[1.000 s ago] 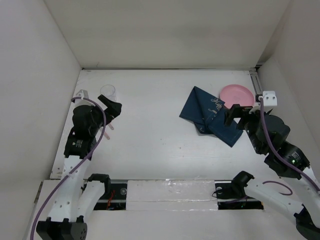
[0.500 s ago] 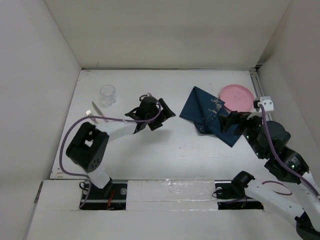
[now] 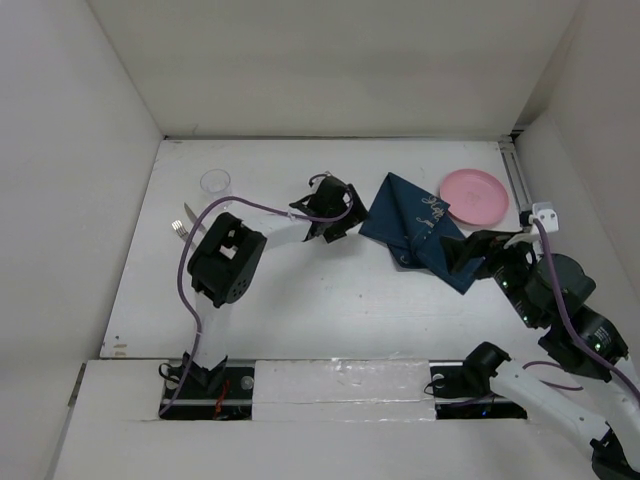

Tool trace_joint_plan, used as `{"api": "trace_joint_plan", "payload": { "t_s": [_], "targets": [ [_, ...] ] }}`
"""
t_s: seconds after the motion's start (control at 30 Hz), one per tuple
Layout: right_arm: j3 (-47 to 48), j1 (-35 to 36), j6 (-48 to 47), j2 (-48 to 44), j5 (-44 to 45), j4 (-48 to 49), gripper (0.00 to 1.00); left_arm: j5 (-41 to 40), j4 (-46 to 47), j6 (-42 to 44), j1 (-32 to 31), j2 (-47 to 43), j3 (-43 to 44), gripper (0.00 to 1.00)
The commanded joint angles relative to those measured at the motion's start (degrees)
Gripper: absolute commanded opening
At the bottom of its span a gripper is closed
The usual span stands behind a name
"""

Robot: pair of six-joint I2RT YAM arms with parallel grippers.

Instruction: Set the dinner table for one person

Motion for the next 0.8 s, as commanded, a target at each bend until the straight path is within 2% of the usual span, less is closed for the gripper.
{"api": "trace_joint_plan", "payload": {
  "t_s": [0.0, 0.1, 0.17, 0.47, 0.57, 0.63, 0.73, 0.77],
  "targets": [
    [0.60, -0.31, 0.31, -0.63, -0.75, -0.07, 1.00, -0.30, -4.59, 2.95, -0.30, 2.20, 4.25, 0.87],
    [-0.63, -0.31, 0.31, -1.77, -1.45, 1.07, 1.00, 0.31, -6.45, 4.71, -0.30, 5.01, 7.32, 0.87],
    [-1.24, -0.31, 0.31, -1.77, -1.45, 1.08, 1.00, 1.02, -6.97, 4.71, -0.30, 5.63, 7.33, 0.82],
    [-1.77, -0.31, 0.31, -2.91, -1.45, 1.60, 1.00, 5.41, -3.72, 5.24, -0.83, 8.62, 7.86, 0.48],
    [-1.77, -0.31, 0.31, -2.92, -1.45, 1.60, 1.00, 6.64, -3.11, 5.24, -0.83, 10.11, 7.86, 0.45],
    [-1.77, -0.31, 0.31, -3.44, -1.45, 1.60, 1.00, 6.64, -2.49, 5.24, -0.83, 10.12, 7.86, 0.36],
    [-1.77, -0.31, 0.31, -3.44, -1.45, 1.60, 1.00, 6.64, -2.49, 5.24, -0.83, 10.64, 7.86, 0.29],
    [-2.30, -0.31, 0.31, -3.97, -1.45, 1.60, 1.00, 6.64, -2.49, 5.24, -0.83, 10.64, 7.86, 0.17]
  ]
}}
